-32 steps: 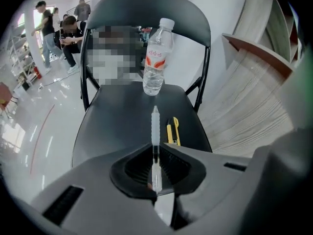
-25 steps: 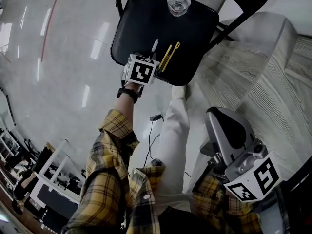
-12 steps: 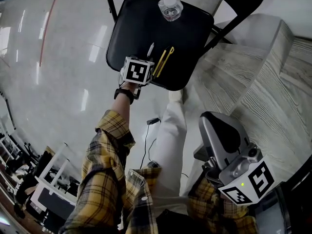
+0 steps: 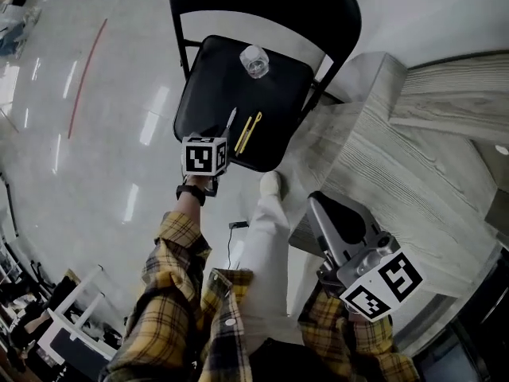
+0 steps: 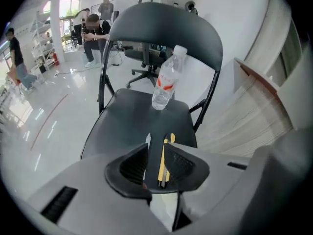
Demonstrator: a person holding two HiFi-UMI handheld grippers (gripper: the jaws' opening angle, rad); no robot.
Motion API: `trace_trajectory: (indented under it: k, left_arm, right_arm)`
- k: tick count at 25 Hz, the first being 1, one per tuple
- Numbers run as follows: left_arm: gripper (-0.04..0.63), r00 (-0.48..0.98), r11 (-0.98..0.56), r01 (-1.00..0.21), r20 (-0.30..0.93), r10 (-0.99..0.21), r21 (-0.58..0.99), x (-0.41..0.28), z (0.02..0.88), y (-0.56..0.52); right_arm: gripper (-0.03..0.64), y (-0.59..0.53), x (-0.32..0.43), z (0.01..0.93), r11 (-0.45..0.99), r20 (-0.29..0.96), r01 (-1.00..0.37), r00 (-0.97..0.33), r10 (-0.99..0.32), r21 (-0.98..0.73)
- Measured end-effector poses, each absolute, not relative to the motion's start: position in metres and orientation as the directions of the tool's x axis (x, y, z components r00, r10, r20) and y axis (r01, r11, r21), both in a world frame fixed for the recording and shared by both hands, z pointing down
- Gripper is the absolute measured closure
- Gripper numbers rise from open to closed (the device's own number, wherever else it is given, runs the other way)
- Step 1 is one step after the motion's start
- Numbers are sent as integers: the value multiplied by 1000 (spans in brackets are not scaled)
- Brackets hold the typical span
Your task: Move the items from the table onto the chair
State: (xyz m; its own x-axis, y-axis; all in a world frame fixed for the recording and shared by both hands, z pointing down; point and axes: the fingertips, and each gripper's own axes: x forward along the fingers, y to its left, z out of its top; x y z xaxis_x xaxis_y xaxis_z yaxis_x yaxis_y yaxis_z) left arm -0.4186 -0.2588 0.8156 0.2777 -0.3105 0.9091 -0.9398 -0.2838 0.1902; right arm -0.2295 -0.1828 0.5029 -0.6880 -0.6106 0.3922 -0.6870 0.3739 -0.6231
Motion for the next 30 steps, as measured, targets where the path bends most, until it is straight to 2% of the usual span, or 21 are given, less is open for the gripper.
trace_trajectory:
  k: [8,16,22,30]
  left_arm:
    - [576,321,-319,-930,823,-470,180,-347,681,-237]
    - [591,387,-410,-900,706,-593,150,-226,538,-172]
    - [591,563,-571,-798,579,-590,194,-76,452,-95]
    - [591,781,-793,-577,417,-465,197,88,364,-18]
  right_arm:
    - [598,-130,-163,418,416,310,-701,-662,-683,-579]
    - [599,-45,-42,341,451,222,-743,-610,-761,-495]
    - [598,8,61,308,446,194,-791,-558,-807,-419]
    - [598,57,158,296,323,181,-877,-403,-897,-356]
